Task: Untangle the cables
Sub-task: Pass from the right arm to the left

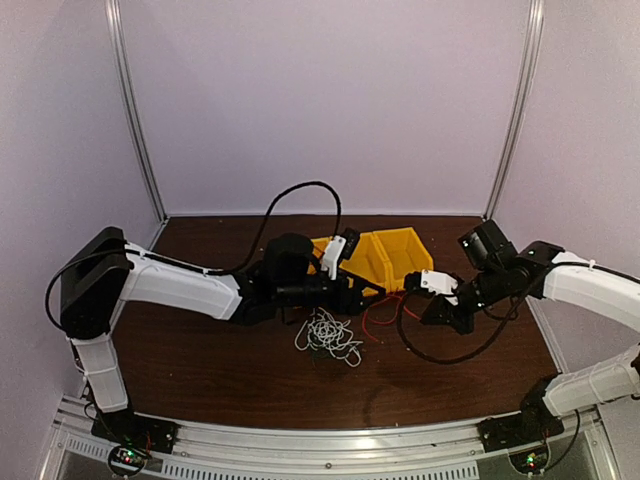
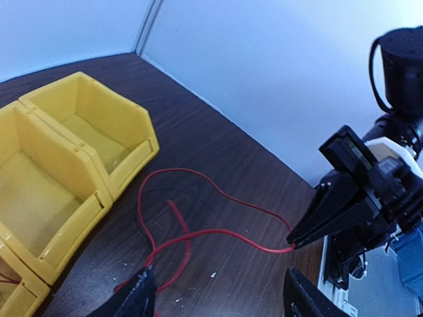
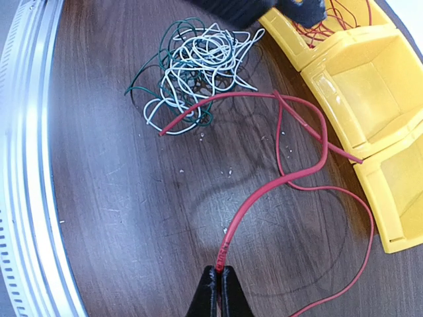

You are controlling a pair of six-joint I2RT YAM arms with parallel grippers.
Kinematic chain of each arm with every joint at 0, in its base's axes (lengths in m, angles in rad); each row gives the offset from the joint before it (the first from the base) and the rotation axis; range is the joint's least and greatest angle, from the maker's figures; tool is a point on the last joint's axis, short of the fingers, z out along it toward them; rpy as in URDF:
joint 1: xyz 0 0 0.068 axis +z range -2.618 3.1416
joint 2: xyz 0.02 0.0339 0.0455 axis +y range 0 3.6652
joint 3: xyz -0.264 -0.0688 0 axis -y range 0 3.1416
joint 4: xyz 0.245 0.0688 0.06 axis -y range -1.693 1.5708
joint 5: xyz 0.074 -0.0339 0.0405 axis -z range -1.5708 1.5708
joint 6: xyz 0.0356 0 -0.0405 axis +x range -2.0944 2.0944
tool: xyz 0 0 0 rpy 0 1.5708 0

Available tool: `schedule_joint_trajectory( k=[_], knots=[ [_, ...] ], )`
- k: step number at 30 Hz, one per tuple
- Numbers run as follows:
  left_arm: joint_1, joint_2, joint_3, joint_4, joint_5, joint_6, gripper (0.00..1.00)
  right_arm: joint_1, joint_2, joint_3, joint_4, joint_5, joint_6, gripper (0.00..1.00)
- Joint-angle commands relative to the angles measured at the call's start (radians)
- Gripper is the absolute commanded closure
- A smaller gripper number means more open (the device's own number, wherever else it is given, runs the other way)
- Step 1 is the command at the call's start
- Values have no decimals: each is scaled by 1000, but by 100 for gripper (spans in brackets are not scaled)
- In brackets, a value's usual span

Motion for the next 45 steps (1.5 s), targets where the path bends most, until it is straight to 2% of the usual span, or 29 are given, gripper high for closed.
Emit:
schedule_joint_trajectory(
  k=[1,8,11,18,24,29,31,35,39,45],
  knots=[
    [-28,30,10,94,65,75,33,-4,-18,32,15,-40,25,100],
    [-28,64,-14,137,118,218,33,-17,-50,47,16,-65,35,100],
    [-26,104,10,131,94,238,33,-24,-57,47,22,-71,35,100],
    [-27,187,147,-54,-54,315,34,-40,-51,20,23,-62,23,100],
    [-24,203,167,-132,-183,352,38,-69,-51,-10,36,-73,11,100],
    [-24,149,136,-118,-120,387,43,-82,-42,-18,48,-80,11,100],
    [-24,115,117,-108,-129,403,40,-83,-35,-13,47,-77,9,100],
    [-3,151,173,-191,-176,428,34,-90,-31,-24,63,-81,9,100],
    [42,203,240,-242,-45,379,33,-91,-19,-36,79,-83,12,100],
    [46,256,278,-231,29,339,35,-97,-18,-46,118,-87,26,100]
  ],
)
